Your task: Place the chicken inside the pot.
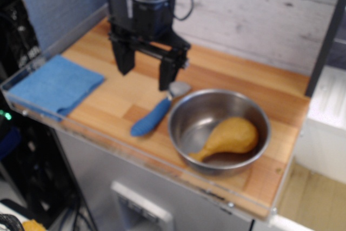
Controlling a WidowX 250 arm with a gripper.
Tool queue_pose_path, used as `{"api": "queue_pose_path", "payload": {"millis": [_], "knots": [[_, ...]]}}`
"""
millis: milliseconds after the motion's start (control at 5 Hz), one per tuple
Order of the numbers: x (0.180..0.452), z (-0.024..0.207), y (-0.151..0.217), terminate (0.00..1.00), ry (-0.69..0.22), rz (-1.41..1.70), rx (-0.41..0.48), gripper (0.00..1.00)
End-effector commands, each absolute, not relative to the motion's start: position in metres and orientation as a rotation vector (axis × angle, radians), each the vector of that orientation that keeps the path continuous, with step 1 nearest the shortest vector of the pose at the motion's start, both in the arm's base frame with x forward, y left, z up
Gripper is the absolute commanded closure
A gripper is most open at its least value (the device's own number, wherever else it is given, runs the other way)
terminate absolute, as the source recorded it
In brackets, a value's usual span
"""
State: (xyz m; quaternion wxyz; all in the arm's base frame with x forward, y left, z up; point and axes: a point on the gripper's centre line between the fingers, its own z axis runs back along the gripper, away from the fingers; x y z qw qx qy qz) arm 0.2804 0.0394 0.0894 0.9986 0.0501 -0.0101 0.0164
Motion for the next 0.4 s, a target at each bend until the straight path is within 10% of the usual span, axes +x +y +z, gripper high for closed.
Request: {"api": "queue_pose_path", "payload": {"millis": [0, 200], "knots": [[0.2838, 0.0985, 0.0447, 0.00, -0.086, -0.018, 0.075, 0.00], [0.2838, 0.0985, 0.0447, 1.00, -0.086, -0.018, 0.075, 0.00]]}}
